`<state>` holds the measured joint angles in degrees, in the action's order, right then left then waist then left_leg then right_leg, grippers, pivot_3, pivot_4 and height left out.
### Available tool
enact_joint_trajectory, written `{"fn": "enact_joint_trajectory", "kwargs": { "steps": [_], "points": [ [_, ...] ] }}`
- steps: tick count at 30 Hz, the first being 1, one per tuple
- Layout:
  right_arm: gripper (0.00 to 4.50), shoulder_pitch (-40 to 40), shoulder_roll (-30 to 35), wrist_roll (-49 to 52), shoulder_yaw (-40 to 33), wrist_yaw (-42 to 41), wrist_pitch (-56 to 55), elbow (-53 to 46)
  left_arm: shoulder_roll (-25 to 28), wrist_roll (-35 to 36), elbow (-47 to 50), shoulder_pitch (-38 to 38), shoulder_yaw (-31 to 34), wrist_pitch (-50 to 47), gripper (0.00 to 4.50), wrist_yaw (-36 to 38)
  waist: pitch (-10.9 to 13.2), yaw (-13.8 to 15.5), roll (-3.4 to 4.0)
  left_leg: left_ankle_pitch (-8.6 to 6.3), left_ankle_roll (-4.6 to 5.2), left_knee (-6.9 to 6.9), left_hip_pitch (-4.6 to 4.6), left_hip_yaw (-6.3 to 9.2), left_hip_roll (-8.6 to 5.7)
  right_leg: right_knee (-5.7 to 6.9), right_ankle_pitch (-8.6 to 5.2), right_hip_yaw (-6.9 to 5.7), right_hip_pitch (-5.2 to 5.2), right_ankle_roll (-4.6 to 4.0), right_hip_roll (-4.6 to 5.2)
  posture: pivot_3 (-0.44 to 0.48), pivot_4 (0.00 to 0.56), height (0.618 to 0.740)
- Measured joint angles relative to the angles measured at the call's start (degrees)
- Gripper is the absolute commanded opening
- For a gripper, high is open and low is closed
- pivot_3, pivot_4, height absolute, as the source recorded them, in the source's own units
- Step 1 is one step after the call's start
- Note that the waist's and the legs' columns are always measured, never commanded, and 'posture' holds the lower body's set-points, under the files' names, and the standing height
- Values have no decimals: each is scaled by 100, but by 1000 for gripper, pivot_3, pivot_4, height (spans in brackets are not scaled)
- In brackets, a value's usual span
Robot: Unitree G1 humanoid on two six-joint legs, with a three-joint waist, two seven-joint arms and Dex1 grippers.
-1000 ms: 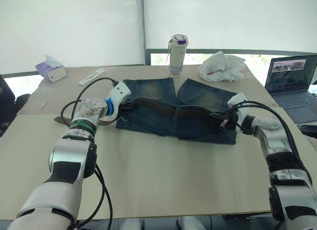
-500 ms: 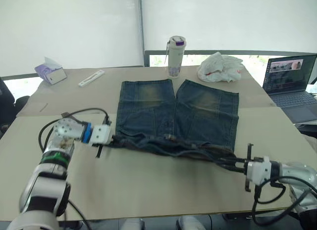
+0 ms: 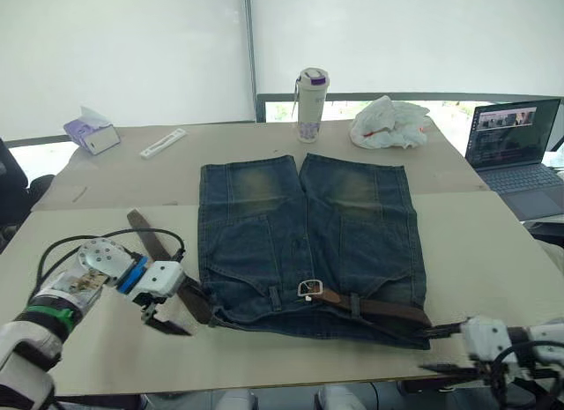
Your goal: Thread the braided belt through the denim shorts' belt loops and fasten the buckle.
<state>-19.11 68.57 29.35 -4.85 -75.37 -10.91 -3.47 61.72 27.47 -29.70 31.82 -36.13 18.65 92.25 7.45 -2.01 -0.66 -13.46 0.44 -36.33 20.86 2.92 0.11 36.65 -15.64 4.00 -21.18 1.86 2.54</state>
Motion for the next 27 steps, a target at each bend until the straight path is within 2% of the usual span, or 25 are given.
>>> {"fn": "enact_joint_trajectory", "kwargs": {
  "steps": [2,5,8,9,12,14,19,25,27],
  "points": [
    [4368,-19,78,391,-206,-73,636,-323,17,34,-9,78,-159,-39,4500,-2,2,2,-4,-1,0,1,-7,-4,-4,1,-16,0,5,18,0,0,150,740],
    [4439,52,88,1042,-608,-107,1645,-713,24,227,-44,207,-333,-215,4500,0,5,15,-6,-4,2,1,0,-7,-3,2,-31,-2,0,36,0,0,150,740],
    [4439,990,-112,1358,-805,330,2349,-698,120,777,28,450,-260,-1001,4500,1,23,-12,-30,-4,3,-3,5,-1,7,7,-31,-3,-7,36,-2,0,150,740],
    [4439,1452,-236,1364,-832,576,2508,-673,78,993,83,573,-58,-1246,4500,0,24,-9,-36,-4,3,-4,6,0,7,6,-33,-6,-7,39,-2,0,150,740],
    [4439,2156,-408,1035,-649,1010,2800,-495,-192,1462,250,751,642,-1807,4500,-2,23,46,-32,-9,11,-6,15,-8,1,1,-34,-11,-11,39,0,0,150,740],
    [4439,2771,-736,539,-188,1307,2950,-226,-386,1737,500,835,1065,-2690,4500,-63,23,69,-32,-10,14,-15,29,-8,-11,5,-29,-10,-31,30,-1,0,150,740],
    [4439,3782,-1352,-634,897,1598,3029,617,-1204,1103,431,1034,1565,-3134,4500,-889,22,106,-21,-16,24,-32,32,-15,-21,9,-14,-7,-34,6,-2,0,150,740],
    [4439,4814,-1782,-1506,1781,1431,3654,1736,-1909,151,33,1175,2069,-2935,4500,-1891,22,96,-20,-19,30,-37,37,-13,-20,14,-11,-5,-43,0,-3,0,150,740],
    [3908,4985,-1826,-1696,1926,1304,3795,1989,-1938,-131,-6,1086,2187,-2846,4500,-2027,20,92,-17,-23,37,-37,37,-11,-18,19,-10,-3,-49,-1,-3,0,150,740]
  ]
}}
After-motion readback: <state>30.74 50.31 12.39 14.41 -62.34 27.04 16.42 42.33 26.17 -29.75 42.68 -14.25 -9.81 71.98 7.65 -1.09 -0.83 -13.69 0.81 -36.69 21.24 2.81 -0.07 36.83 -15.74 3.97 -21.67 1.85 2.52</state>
